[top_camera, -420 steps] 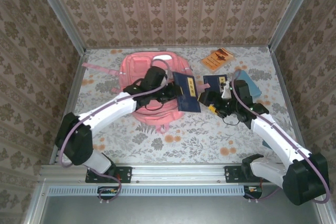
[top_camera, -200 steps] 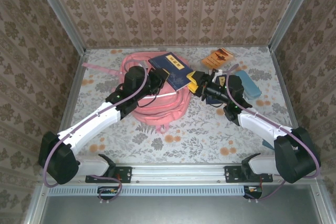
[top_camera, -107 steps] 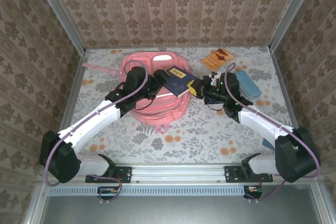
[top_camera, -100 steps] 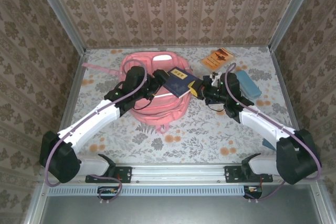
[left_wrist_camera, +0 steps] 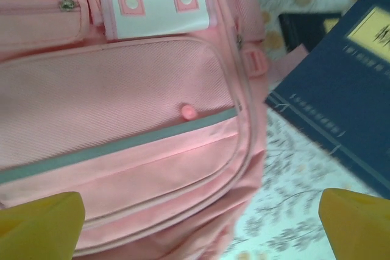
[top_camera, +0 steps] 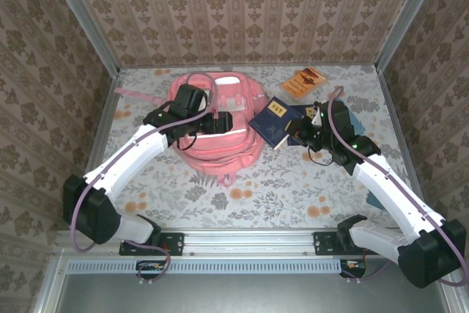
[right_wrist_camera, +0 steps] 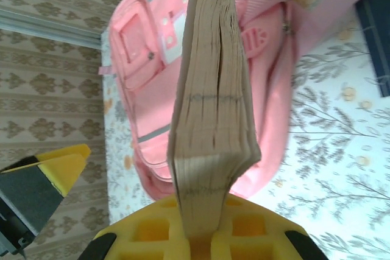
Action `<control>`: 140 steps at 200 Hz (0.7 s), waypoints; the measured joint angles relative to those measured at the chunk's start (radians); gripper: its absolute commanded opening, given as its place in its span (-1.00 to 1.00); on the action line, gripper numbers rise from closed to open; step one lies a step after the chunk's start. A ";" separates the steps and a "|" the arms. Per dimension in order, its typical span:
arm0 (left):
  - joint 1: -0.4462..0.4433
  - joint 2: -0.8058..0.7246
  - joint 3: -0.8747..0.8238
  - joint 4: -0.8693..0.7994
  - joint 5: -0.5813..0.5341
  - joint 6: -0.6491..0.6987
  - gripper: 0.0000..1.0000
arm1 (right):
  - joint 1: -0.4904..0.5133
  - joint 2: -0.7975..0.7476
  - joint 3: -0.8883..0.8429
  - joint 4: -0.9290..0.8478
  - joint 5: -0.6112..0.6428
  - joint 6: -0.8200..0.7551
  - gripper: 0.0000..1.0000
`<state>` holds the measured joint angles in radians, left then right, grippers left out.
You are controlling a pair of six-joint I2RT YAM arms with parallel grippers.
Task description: Pack books, pencil case, and school supplies into a backpack
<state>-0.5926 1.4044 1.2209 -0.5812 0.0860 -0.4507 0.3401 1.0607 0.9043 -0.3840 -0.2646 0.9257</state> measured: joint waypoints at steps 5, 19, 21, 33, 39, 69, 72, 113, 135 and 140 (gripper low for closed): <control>-0.003 0.011 0.010 -0.014 -0.006 0.042 1.00 | -0.002 -0.004 0.002 -0.013 0.004 -0.007 -0.87; -0.017 0.050 0.034 -0.051 -0.028 0.146 0.91 | -0.007 -0.013 0.003 -0.055 0.013 -0.016 -0.87; -0.020 0.057 0.039 -0.056 -0.032 0.163 0.89 | -0.007 -0.015 0.003 -0.060 0.014 -0.016 -0.87; -0.039 0.095 0.060 -0.086 -0.042 0.244 0.78 | -0.009 -0.019 0.003 -0.083 0.021 -0.018 -0.87; -0.049 0.114 0.069 -0.098 -0.045 0.286 0.73 | -0.009 -0.021 0.003 -0.093 0.023 -0.018 -0.87; -0.081 0.211 0.106 -0.153 -0.044 0.448 0.53 | -0.009 -0.034 0.003 -0.116 0.026 -0.013 -0.87; -0.083 0.222 0.109 -0.158 -0.043 0.465 0.51 | -0.009 -0.034 0.003 -0.117 0.026 -0.013 -0.87; -0.083 0.326 0.151 -0.207 -0.050 0.620 0.37 | -0.009 -0.042 0.002 -0.122 0.026 -0.007 -0.86; -0.083 0.377 0.179 -0.227 -0.050 0.686 0.37 | -0.009 -0.042 0.001 -0.122 0.025 -0.005 -0.86; -0.083 0.387 0.182 -0.231 -0.050 0.697 0.37 | -0.009 -0.042 0.000 -0.122 0.025 -0.005 -0.86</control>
<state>-0.6754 1.7912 1.4029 -0.8120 0.0364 0.2466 0.3313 1.0183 0.9043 -0.5060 -0.2398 0.9203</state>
